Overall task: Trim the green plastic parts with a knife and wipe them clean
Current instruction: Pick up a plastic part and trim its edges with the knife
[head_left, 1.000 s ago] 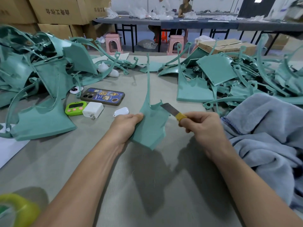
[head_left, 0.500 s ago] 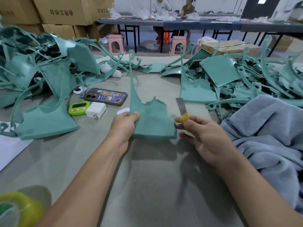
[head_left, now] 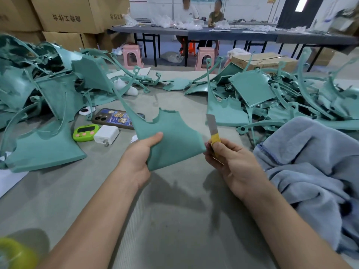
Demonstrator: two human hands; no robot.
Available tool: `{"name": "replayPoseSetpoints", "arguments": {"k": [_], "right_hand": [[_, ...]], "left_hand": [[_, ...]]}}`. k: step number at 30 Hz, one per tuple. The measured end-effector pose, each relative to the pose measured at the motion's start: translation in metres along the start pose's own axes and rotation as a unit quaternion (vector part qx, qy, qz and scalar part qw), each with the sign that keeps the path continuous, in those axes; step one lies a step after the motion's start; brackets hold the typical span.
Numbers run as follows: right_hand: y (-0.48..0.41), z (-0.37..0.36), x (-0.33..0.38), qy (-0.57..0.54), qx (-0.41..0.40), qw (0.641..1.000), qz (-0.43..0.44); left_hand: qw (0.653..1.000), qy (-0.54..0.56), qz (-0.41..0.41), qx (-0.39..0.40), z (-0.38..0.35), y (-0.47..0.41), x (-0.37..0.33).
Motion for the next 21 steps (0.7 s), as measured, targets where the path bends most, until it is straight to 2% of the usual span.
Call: {"name": "replayPoseSetpoints", "arguments": {"k": [5,9,15,21], "right_hand": [[0.005,-0.004,0.007,0.093,0.049,0.992,0.068],[0.007,-0.007,0.005,0.137,0.047,0.981,0.127],[0.012,-0.01,0.007,0.167,0.092,0.974,0.119],[0.016,-0.011,0.019,0.227,0.138,0.953,0.146]], "left_hand": [[0.994,0.043,0.099,-0.005,0.003,0.005,0.004],[0.992,0.059,0.108,0.005,-0.001,0.009,0.0],[0.989,0.089,0.118,0.012,0.0,0.011,-0.002],[0.986,0.11,0.126,-0.002,0.005,0.009,-0.005]]}}
Point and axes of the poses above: each hand's wrist, its own y-axis away from the middle knuckle, its own z-axis out of the back of the hand, x = y × z, the point moved 6 cm from there along -y, towards the middle knuckle, and after that the axes turned 5 degrees about -x, right-handed, at the moved point
